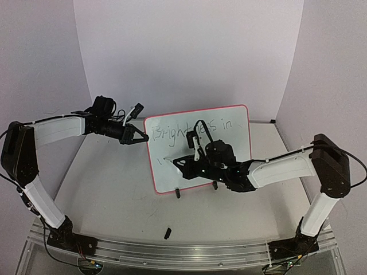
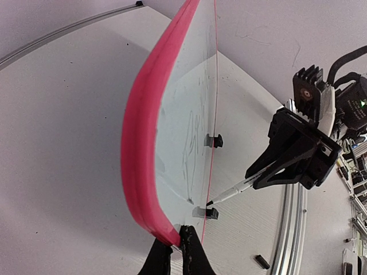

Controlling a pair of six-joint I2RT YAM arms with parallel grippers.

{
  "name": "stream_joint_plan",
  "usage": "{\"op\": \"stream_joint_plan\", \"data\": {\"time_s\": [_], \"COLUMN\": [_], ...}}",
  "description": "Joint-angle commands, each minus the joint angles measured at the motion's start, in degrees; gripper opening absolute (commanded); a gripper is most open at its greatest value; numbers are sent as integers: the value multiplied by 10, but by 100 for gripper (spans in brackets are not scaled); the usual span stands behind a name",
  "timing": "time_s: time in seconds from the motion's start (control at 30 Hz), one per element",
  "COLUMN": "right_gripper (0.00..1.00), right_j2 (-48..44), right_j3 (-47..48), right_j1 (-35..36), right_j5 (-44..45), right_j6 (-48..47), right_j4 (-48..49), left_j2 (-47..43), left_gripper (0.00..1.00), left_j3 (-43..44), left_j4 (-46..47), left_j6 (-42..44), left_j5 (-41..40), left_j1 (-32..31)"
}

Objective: Write a sentence on the whiteboard

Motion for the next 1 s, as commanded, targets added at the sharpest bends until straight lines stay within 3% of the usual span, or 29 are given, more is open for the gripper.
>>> {"op": "stream_joint_plan", "data": {"time_s": [0.0,0.47,0.97], "right_gripper": [0,0,0], "right_j2": [-20,26,39], "right_j3": [13,45,18], "right_j1": [-1,-1,-2], "right_j5": [20,30,4], "right_j6": [4,4,25], "right_j4": [9,-11,-39], "left_j2": [-2,-1,1], "left_gripper": [0,0,0], "left_j3": [2,2,2], "left_j4": [-13,-14,-14], "left_j6": [69,70,70], "left_j5": [-47,-49,-48], "left_j1": [-14,-14,-14]}}
